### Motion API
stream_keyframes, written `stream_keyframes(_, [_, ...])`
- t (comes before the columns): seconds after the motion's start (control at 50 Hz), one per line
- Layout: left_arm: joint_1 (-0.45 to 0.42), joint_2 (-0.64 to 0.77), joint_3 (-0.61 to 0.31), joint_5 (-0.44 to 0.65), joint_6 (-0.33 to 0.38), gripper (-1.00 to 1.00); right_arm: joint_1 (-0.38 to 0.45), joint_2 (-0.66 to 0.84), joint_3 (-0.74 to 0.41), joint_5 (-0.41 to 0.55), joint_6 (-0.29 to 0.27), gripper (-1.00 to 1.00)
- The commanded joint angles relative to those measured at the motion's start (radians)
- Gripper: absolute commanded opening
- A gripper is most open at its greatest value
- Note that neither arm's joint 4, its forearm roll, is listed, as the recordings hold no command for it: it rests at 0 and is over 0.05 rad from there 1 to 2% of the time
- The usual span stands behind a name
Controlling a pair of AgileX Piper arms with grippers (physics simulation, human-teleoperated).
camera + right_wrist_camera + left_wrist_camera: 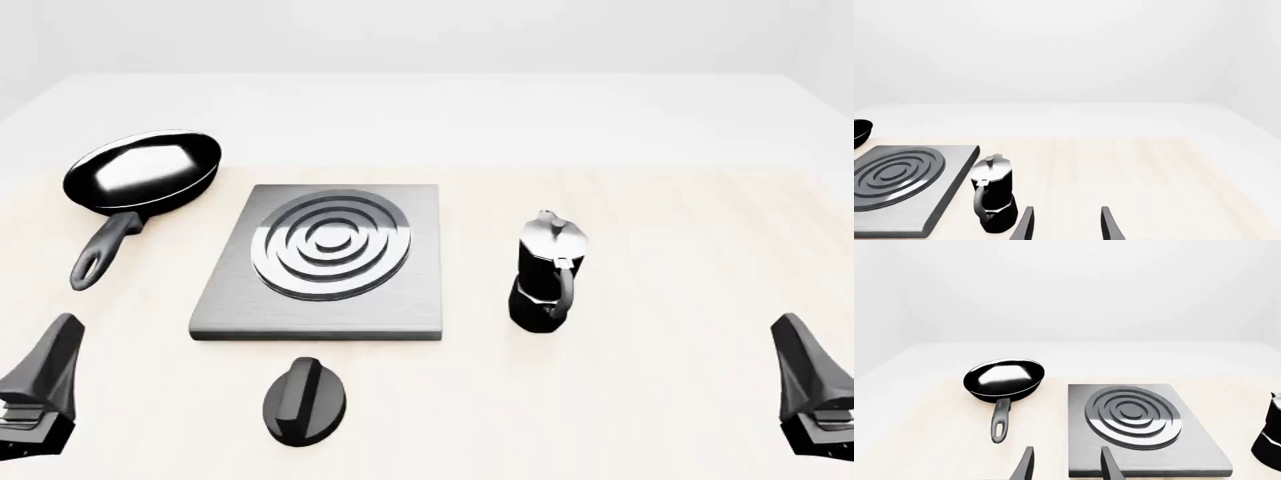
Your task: Turn on the stove.
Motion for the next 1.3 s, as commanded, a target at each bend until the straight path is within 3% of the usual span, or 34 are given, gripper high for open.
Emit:
stream_keyframes(0.02, [-0.002,0.108,-0.001,-0.062,0.028,1.00,0.001,0.009,-0.002,-0.005,0.013,1.00])
stream_keyframes(0.08, [-0.001,0.142,-0.003,-0.083,0.030,1.00,0.001,0.009,-0.003,-0.007,0.017,1.00])
stream_keyframes(0.12, [0.027,0.048,-0.018,-0.015,0.010,1.00,0.003,0.000,-0.002,-0.003,0.015,1.00])
stream_keyframes(0.14, [-0.019,0.043,-0.026,0.012,0.064,1.00,0.002,-0.002,-0.005,-0.001,0.014,1.00])
stream_keyframes(0.18, [-0.021,0.033,-0.031,0.023,0.072,1.00,0.002,-0.002,-0.006,0.000,0.012,1.00])
stream_keyframes(0.24, [-0.022,0.123,-0.042,-0.026,0.079,1.00,0.000,-0.003,-0.004,-0.003,0.008,1.00])
stream_keyframes(0.26, [-0.029,0.193,-0.050,-0.055,0.048,1.00,0.000,-0.003,-0.004,-0.003,0.006,1.00])
stream_keyframes(0.32, [-0.040,0.220,-0.047,-0.075,0.088,1.00,0.000,-0.002,-0.005,-0.003,0.006,1.00])
stream_keyframes(0.36, [-0.074,0.226,-0.045,-0.075,0.130,1.00,-0.001,-0.003,-0.004,-0.005,0.007,1.00])
stream_keyframes(0.42, [-0.105,0.233,-0.060,-0.061,0.128,1.00,-0.003,-0.003,-0.004,-0.005,0.010,1.00])
stream_keyframes(0.46, [-0.120,0.318,-0.059,-0.102,0.145,1.00,-0.002,-0.003,-0.004,-0.006,0.005,1.00])
stream_keyframes(0.5, [-0.122,0.343,-0.070,-0.102,0.108,1.00,-0.002,-0.003,-0.004,-0.005,0.005,1.00])
stream_keyframes(0.52, [-0.177,0.350,-0.075,-0.092,0.145,1.00,-0.001,-0.003,-0.005,-0.004,0.003,1.00])
stream_keyframes(0.62, [-0.211,0.349,-0.106,-0.053,0.148,1.00,0.000,-0.002,-0.005,-0.003,0.000,1.00])
stream_keyframes(0.7, [-0.289,0.386,-0.112,-0.065,0.190,1.00,0.000,-0.002,-0.005,-0.002,0.000,1.00])
stream_keyframes(0.9, [-0.334,0.474,-0.151,-0.085,0.161,1.00,0.001,0.000,-0.004,-0.002,-0.006,1.00])
stream_keyframes(1.12, [-0.400,0.687,-0.201,-0.143,0.019,1.00,0.002,0.017,-0.004,-0.012,-0.012,1.00])
stream_keyframes(1.18, [-0.424,0.679,-0.202,-0.152,0.043,1.00,0.000,0.019,-0.004,-0.013,-0.009,1.00])
stream_keyframes(1.3, [-0.458,0.726,-0.213,-0.177,0.026,1.00,0.000,0.015,-0.002,-0.010,-0.009,1.00])
